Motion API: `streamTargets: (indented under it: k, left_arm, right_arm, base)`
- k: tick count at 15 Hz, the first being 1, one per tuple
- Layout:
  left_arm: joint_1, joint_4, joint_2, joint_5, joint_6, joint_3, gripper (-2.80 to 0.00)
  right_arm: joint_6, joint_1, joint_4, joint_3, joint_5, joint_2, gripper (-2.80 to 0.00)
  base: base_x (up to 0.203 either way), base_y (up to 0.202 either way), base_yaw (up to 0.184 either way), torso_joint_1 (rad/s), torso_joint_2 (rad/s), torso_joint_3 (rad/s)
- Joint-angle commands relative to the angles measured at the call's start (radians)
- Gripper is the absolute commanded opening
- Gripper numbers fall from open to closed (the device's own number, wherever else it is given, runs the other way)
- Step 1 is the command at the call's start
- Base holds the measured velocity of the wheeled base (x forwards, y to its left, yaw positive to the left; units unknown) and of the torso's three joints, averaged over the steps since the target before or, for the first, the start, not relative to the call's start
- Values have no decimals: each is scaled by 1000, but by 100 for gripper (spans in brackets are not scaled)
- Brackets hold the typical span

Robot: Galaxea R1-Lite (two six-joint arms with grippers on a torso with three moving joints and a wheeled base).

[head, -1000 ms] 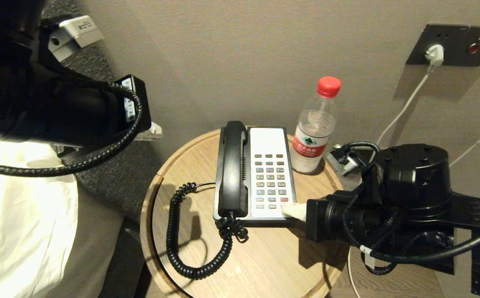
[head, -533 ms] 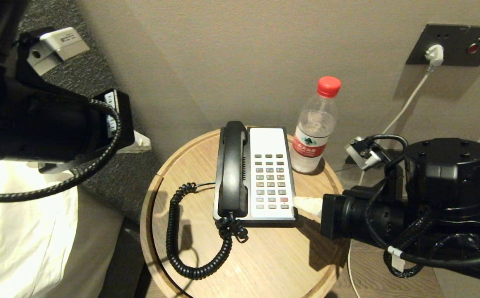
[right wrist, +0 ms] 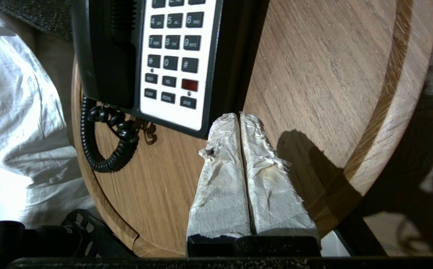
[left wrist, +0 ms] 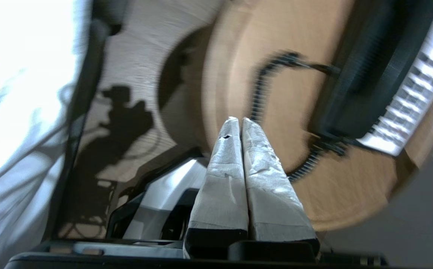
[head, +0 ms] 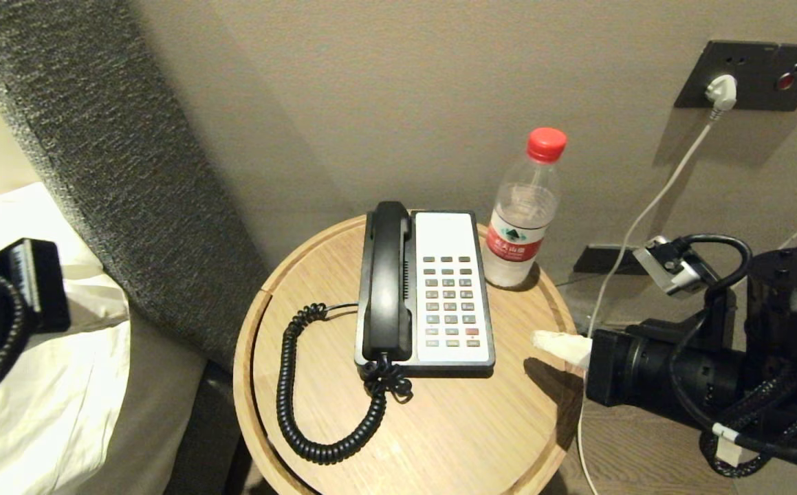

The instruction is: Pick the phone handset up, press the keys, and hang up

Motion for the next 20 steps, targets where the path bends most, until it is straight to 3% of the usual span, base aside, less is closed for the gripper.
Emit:
streamTargets:
  k: [1,5,7,9,11,12,14,16,18,20]
  left_arm:
    - [82,5,-118,1,-14,80,-280]
    - [390,11,-494,4,6,342,-280]
    - [455,11,-679,9,64,519,-280]
    - [500,5,-813,13,174,635,-280]
    - [589,6,-874,19,233,705,-280]
    - [593,-20,-877,12,261,741,-280]
    - [594,-134,-878,-10,388,804,-280]
    - [594,-412,-878,-39,530,967,-280]
    - [595,-659,-879,-94,717,1130,-280]
    - [594,-745,-879,-183,837,1213,-280]
  right_arm:
    - [2,-39,-4,35,0,-41,-280]
    - [1,-96,-4,100,0,-107,-280]
    - [0,-99,-3,122,0,-129,-280]
    - [1,-114,4,137,0,-172,-280]
    - [2,-128,-1,158,0,-189,-280]
    - [3,-128,-3,164,0,-198,-280]
    - [3,-131,-3,164,0,-209,-280]
    - [6,-142,-3,177,0,-227,-280]
    - [6,-144,-3,179,0,-230,-280]
    - [8,-144,-3,176,2,-224,-280]
  base:
    - [0,0,0,0,0,0]
    - [0,0,0,0,0,0]
    - [0,0,0,0,0,0]
    - [0,0,0,0,0,0]
    - [0,0,0,0,0,0]
    - [0,0,0,0,0,0]
    - [0,0,0,0,0,0]
    - [0,0,0,0,0,0]
    - [0,0,0,0,0,0]
    - [0,0,0,0,0,0]
